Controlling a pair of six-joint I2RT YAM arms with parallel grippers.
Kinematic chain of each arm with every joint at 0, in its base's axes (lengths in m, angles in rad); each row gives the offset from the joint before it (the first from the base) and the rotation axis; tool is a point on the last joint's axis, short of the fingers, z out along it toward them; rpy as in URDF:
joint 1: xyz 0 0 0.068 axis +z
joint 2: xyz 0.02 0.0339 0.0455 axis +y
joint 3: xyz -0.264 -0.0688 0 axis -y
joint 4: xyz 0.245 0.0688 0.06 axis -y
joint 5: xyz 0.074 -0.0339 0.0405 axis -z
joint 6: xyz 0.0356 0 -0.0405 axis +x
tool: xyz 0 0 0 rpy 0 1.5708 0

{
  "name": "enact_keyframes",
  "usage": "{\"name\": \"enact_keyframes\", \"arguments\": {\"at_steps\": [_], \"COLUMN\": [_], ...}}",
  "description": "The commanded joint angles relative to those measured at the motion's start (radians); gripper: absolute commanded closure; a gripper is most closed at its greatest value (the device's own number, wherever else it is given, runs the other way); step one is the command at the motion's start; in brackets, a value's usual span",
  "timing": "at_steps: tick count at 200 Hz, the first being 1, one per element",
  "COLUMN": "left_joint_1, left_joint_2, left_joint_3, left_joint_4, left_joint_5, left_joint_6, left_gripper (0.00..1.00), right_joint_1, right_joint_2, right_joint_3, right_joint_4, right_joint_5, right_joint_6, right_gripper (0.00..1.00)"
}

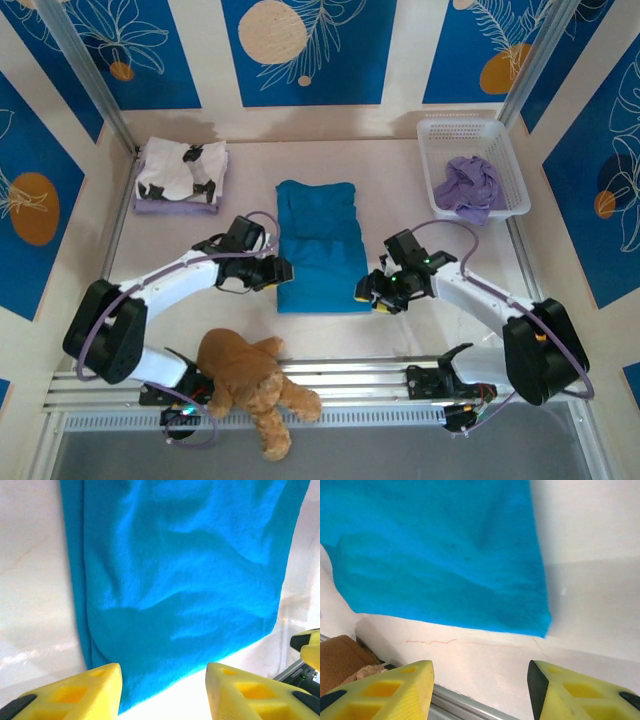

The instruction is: Fold and stack the t-shirts

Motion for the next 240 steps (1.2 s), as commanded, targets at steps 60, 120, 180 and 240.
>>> {"name": "enact_keyframes", "arguments": {"at_steps": [60,120,180,240], "left_joint_1": [-0.059,-0.098,-0.129,-0.134], "left_joint_2": [0.007,0.042,0.089,0.081], "left_joint_3": [-0.067,-0.099,-0.092,-0.087], "left_joint_4": [-0.099,-0.044,-0.031,-0.021], "left_joint_5": [-0.039,-0.025,-0.035,-0.045], "left_joint_6": [-0.007,-0.039,-0.052,-0.063], "left_gripper": [0.58,0.60,0.64,0.81], "right_joint_1": [-0.063,-0.042,-0.030,-0.025], "right_joint_2": [0.061,0.139,0.198,0.245], "right_joint_3": [-0.001,0.009,0.012,0.041], "right_joint_4": [-0.065,-0.017,0.048,0.057], "right_joint_5": [0.035,0.002,-0.044,-0.044], "right_joint_6": [-0.097,-0.103,-0.095,-0.103], "right_gripper": [0.59,0.64,0.66,0.77]}}
